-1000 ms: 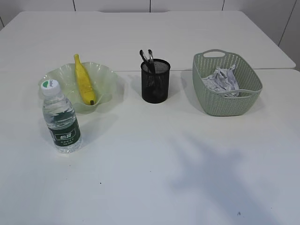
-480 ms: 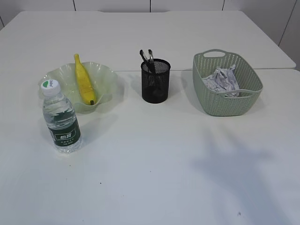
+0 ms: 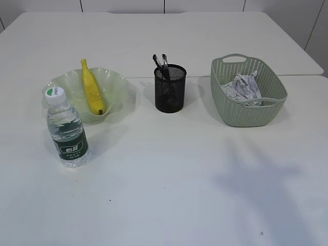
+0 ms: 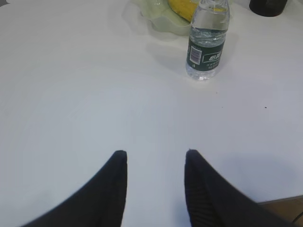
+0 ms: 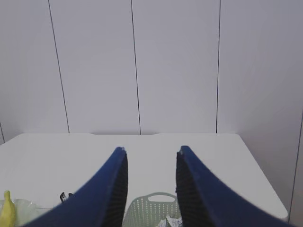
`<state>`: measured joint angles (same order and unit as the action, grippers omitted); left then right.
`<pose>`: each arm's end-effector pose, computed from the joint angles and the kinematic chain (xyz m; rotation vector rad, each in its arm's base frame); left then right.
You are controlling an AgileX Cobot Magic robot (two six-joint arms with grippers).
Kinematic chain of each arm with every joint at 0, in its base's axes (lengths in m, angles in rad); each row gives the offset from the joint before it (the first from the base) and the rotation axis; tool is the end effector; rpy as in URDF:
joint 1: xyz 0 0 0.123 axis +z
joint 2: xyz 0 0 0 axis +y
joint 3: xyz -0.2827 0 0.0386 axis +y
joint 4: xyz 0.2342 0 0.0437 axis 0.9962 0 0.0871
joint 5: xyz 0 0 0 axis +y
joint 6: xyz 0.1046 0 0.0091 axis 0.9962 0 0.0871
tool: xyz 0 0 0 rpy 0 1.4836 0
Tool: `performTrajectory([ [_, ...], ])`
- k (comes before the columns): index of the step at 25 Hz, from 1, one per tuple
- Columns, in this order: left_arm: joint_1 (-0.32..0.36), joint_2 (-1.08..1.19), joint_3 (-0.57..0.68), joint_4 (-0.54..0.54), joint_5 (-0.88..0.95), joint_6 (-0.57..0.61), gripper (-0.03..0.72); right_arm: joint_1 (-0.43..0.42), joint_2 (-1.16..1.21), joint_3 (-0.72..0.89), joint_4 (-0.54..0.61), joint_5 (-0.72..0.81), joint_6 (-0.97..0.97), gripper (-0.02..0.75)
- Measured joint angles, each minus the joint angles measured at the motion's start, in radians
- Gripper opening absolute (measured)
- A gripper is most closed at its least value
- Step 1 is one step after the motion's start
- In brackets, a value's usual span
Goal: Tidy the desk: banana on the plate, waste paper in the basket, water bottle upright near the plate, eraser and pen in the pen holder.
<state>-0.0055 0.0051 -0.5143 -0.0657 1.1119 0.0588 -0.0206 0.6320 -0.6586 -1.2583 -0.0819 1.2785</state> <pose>-0.0081 -0.0061 0.2637 0.0725 2.0835 -0.0467 0.1315 0.0054 0.3856 -0.0342 1.4320 0.0563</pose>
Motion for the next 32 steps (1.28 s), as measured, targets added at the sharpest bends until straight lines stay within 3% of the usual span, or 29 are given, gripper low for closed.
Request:
performTrajectory([
  [2,0.000,0.000,0.000,0.000,0.000,0.000,0.276,0.000,0.000,0.000,-0.021,-0.001,0.014,0.265],
  [4,0.000,0.000,0.000,0.000,0.000,0.000,0.273,0.000,0.000,0.000,0.032,-0.001,-0.006,0.264],
  [9,0.000,0.000,0.000,0.000,0.000,0.000,0.252,0.000,0.000,0.000,0.389,0.059,-0.272,0.264],
  [14,0.000,0.000,0.000,0.000,0.000,0.000,0.245,0.000,0.000,0.002,0.647,0.090,-0.479,0.264],
  [19,0.000,0.000,0.000,0.000,0.000,0.000,0.244,0.002,-0.006,0.002,1.066,0.217,-0.880,0.264],
  [22,0.000,0.000,0.000,0.000,0.000,0.000,0.244,0.022,-0.017,0.002,1.226,0.311,-1.073,0.264],
  [27,0.000,0.000,0.000,0.000,0.000,0.000,0.244,0.068,-0.046,0.002,1.281,0.470,-1.278,0.264],
  [32,0.000,0.000,0.000,0.000,0.000,0.000,0.244,0.068,-0.098,0.002,1.281,0.643,-1.317,0.264],
])
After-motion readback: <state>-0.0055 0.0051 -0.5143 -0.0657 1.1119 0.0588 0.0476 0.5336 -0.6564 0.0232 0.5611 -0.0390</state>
